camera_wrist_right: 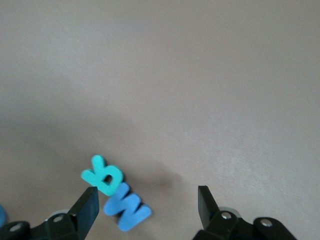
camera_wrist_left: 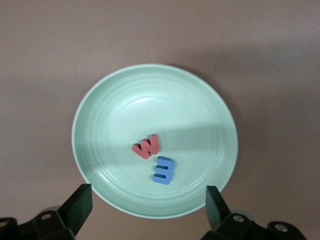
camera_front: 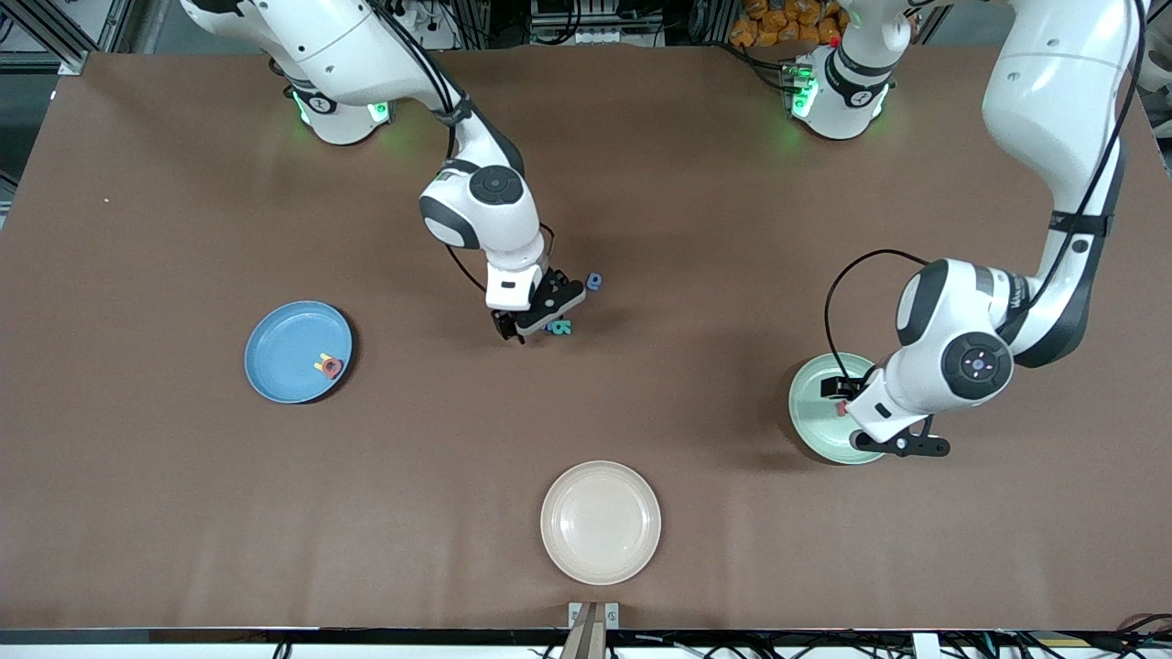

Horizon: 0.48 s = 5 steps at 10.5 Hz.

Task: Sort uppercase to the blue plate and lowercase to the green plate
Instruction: 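Lower the right gripper onto the blue M beside the teal k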

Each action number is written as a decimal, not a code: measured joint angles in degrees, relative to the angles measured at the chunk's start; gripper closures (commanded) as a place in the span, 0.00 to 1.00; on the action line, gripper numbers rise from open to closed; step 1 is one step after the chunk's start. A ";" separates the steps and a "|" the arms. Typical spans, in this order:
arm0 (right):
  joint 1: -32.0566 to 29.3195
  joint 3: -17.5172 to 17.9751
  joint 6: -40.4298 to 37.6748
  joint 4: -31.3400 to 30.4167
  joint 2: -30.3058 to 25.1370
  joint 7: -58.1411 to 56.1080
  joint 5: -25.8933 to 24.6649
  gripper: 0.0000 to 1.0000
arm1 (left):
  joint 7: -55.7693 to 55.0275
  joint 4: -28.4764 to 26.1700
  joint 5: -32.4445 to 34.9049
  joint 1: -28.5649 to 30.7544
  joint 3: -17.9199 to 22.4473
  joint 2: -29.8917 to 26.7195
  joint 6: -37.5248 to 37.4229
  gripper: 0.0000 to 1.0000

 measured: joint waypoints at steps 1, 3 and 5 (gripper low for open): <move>-0.22 -0.08 0.00 -0.45 0.27 -0.25 0.05 0.12 | 0.00 0.09 0.00 -0.06 -0.38 -1.12 -0.53 0.00; -0.28 -0.10 0.00 -0.67 0.86 -0.25 2.02 0.13 | 0.00 1.85 0.00 -0.06 -0.82 -2.74 -4.25 0.00; -0.20 0.01 0.00 -0.73 1.08 -0.27 2.96 0.13 | 0.00 3.70 0.00 0.07 -0.84 -4.34 -7.37 0.00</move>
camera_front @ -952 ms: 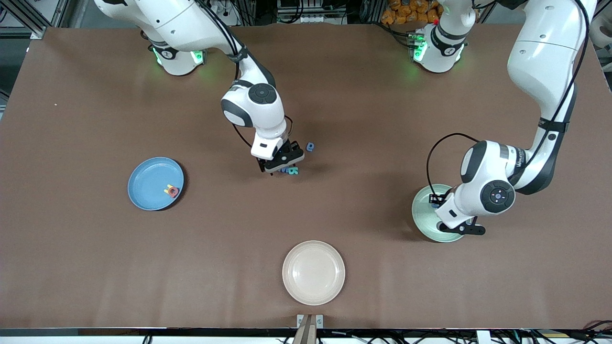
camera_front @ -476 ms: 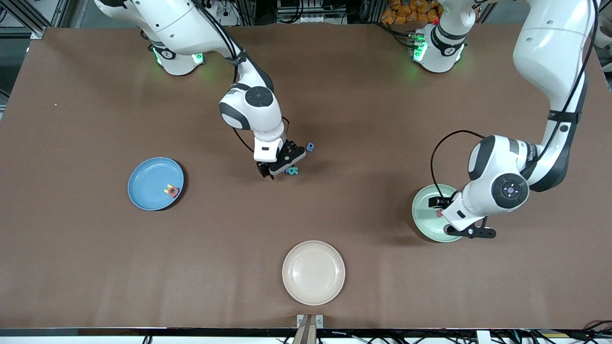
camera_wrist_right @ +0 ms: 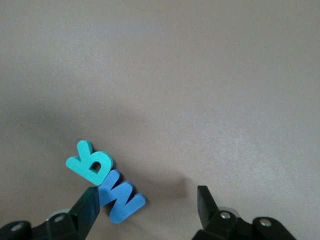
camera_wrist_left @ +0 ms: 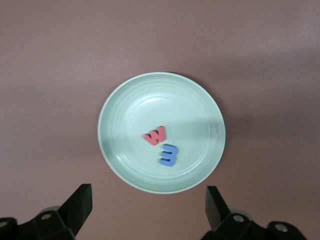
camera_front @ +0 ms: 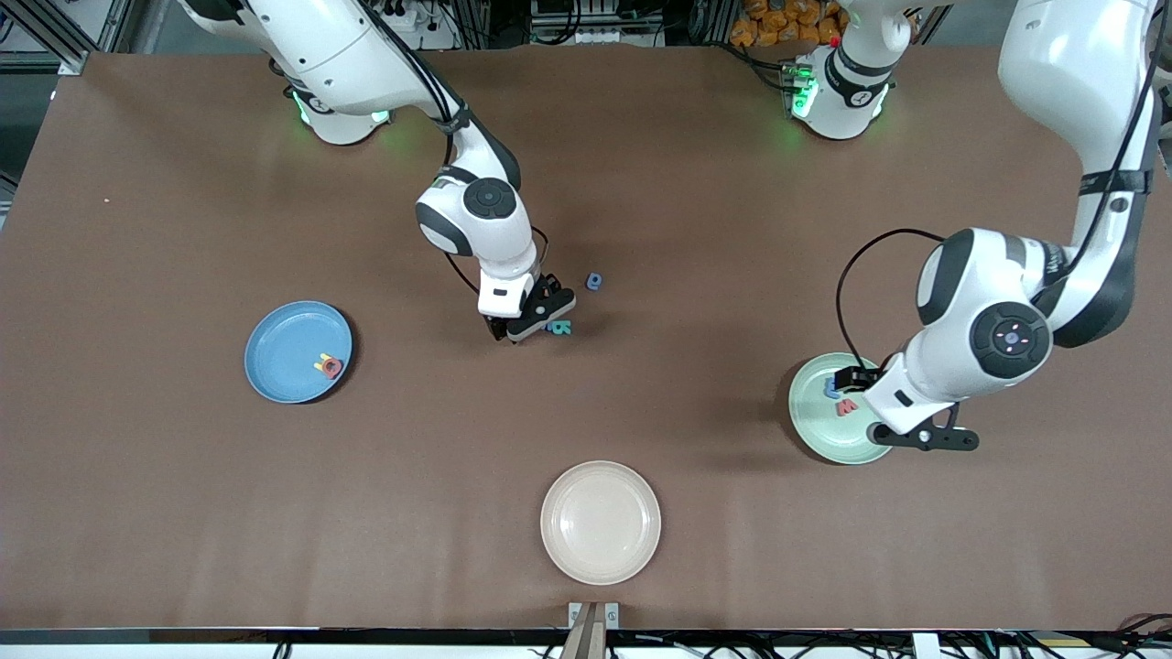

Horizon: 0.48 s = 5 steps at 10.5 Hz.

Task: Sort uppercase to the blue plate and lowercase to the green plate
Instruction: 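Lower the right gripper onto the blue M beside the teal k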

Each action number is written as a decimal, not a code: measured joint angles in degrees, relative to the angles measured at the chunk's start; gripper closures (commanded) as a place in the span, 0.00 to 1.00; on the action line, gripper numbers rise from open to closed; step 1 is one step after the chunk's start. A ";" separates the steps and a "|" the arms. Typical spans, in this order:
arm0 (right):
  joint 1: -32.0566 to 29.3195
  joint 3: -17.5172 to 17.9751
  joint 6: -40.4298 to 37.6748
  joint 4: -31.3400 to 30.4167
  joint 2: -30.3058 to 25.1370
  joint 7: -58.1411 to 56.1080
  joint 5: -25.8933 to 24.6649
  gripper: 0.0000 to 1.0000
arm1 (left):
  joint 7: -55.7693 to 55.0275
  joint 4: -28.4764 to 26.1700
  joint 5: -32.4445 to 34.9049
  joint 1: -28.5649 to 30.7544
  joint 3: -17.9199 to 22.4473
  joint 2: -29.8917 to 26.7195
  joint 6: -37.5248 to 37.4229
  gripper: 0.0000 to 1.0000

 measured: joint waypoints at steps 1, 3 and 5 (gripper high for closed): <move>0.06 0.08 0.00 -0.19 0.01 0.00 0.07 0.16 | 0.00 0.14 0.00 0.15 0.00 -0.80 -0.69 0.00; 0.10 0.19 0.00 -0.73 0.13 0.00 0.09 0.21 | 0.00 0.14 0.00 0.35 0.00 -1.26 -1.59 0.00; 0.11 0.30 0.07 -0.76 0.15 0.00 0.46 0.24 | 0.00 0.14 0.00 0.38 0.00 -1.32 -1.61 0.00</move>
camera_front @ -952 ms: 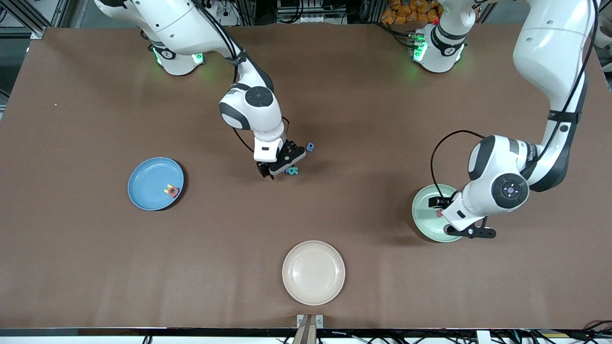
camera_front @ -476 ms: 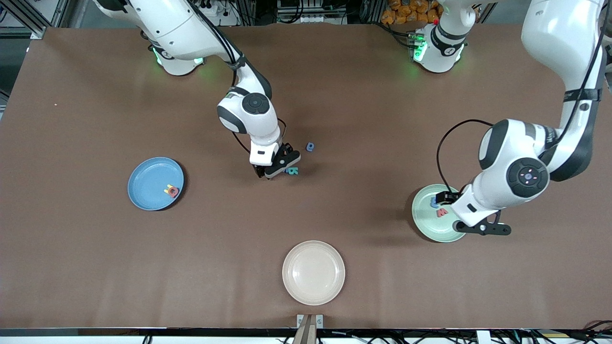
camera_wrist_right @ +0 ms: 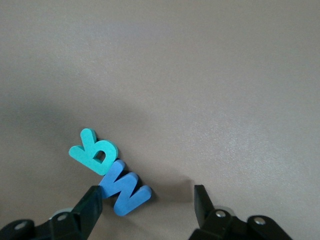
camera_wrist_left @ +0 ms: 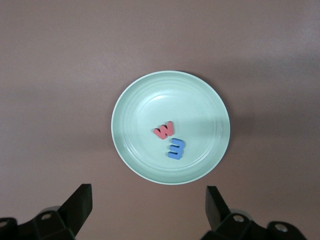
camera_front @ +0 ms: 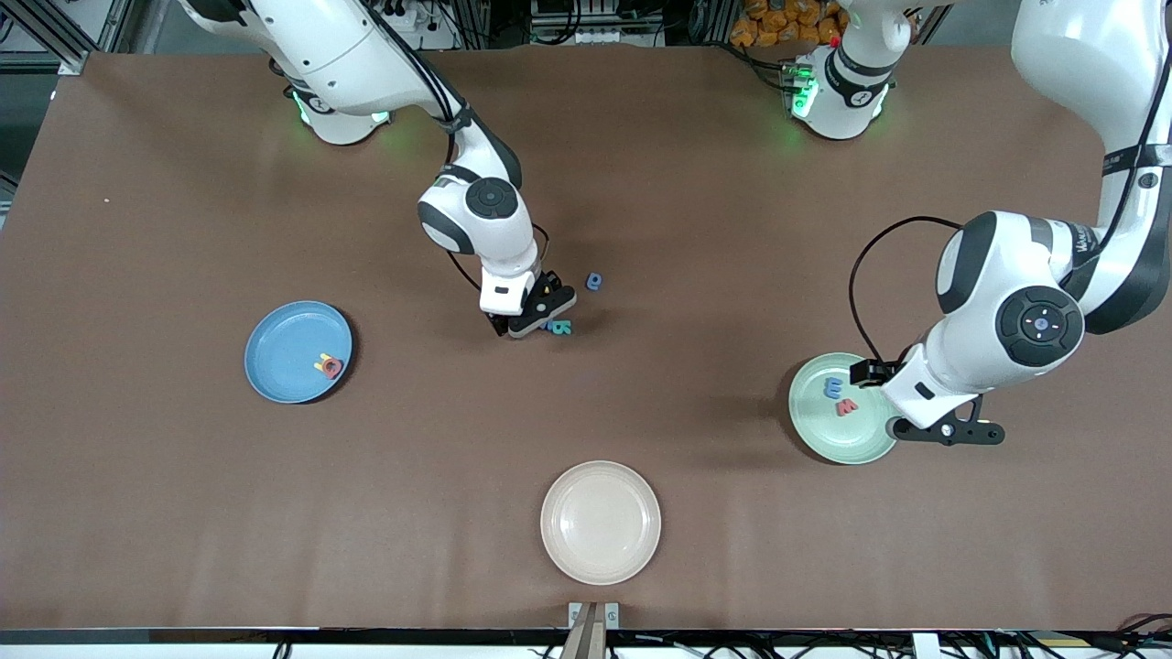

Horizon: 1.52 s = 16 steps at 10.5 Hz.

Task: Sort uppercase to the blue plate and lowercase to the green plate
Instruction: 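Lower the right gripper onto the blue M beside the teal k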

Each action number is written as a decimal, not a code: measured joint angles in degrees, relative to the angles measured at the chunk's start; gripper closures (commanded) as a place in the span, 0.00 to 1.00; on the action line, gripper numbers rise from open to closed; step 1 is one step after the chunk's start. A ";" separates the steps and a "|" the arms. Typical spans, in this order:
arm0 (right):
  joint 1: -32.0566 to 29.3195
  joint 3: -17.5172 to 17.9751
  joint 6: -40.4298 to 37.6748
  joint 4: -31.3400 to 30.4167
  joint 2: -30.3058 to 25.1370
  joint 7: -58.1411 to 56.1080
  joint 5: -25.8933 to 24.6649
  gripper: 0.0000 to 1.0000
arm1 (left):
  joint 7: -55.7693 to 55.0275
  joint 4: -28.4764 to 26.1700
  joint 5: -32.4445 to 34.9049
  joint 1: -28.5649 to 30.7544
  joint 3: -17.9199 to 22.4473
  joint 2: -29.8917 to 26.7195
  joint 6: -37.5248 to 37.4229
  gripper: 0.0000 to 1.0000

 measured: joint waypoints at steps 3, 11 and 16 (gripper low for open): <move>0.48 0.29 -0.01 -0.01 0.10 -0.08 3.32 0.23 | 0.00 0.00 0.00 0.00 0.00 -0.58 -0.53 0.00; 0.69 0.35 -0.02 0.03 0.31 -0.32 5.47 0.34 | 0.00 0.00 0.00 0.01 0.00 -0.67 -0.98 0.00; 0.70 0.74 -1.06 0.21 0.30 -0.36 6.58 0.47 | 0.00 0.03 0.00 -0.01 -0.08 -0.70 -1.02 0.00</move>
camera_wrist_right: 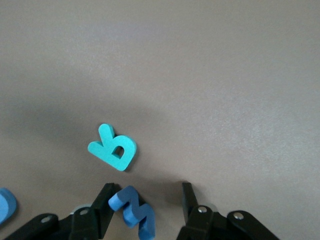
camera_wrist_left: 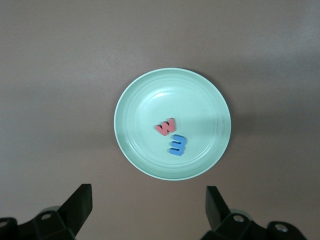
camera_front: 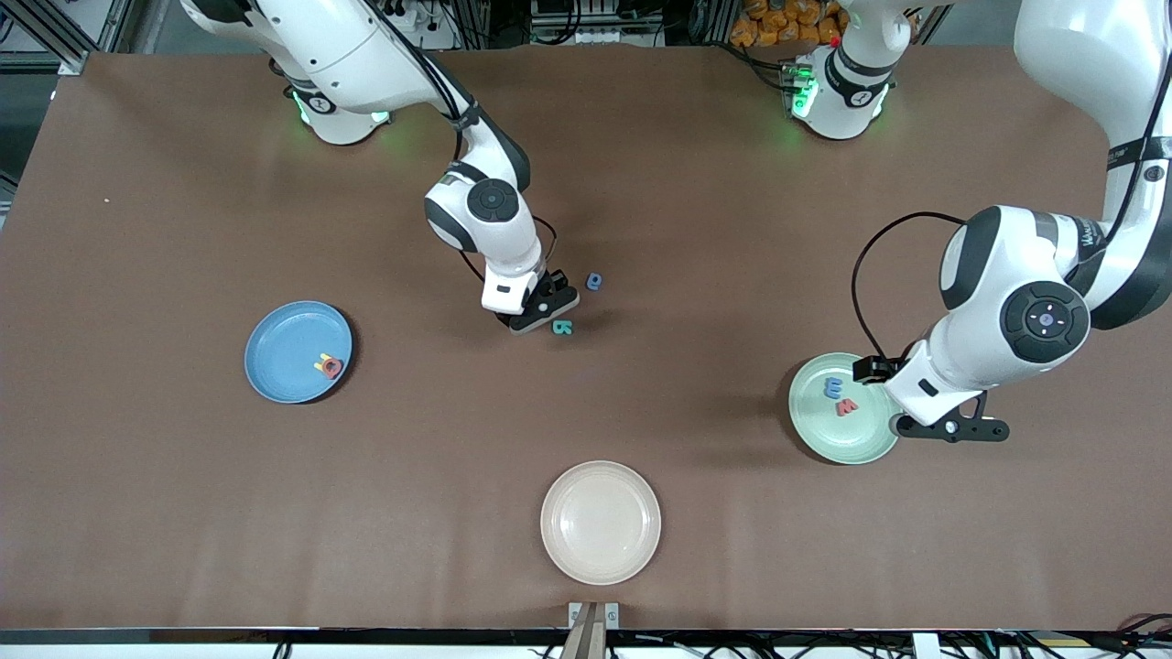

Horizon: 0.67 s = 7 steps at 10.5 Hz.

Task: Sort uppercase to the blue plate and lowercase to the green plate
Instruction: 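Lower the right gripper onto the blue M beside the teal k, then carry the blue M to the blue plate while the left gripper rises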

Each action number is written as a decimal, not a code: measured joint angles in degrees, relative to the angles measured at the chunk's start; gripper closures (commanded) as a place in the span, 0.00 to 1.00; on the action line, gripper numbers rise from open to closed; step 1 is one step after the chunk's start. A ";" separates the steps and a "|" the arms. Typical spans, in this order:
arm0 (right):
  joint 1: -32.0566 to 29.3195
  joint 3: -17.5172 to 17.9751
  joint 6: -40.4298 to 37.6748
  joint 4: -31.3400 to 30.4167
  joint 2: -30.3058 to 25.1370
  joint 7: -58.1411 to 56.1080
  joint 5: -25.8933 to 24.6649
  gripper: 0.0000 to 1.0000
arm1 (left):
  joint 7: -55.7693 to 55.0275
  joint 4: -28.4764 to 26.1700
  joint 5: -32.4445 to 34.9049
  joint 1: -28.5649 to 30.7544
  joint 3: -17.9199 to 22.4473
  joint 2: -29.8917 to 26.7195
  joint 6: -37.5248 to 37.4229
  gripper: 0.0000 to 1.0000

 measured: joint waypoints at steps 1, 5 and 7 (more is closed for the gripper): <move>0.00 0.10 -0.94 0.27 -0.01 -0.01 0.02 0.53 | 0.00 0.03 0.00 -0.02 -0.10 -0.23 0.00 0.00; -0.07 0.09 -1.76 0.56 -0.19 -0.03 0.27 0.78 | 0.00 0.07 0.00 -0.02 -1.11 -1.58 0.00 0.00; -0.13 0.02 -1.96 0.63 -0.28 -0.04 1.05 0.93 | 0.00 0.06 0.00 -0.25 -3.33 -1.61 -0.01 0.00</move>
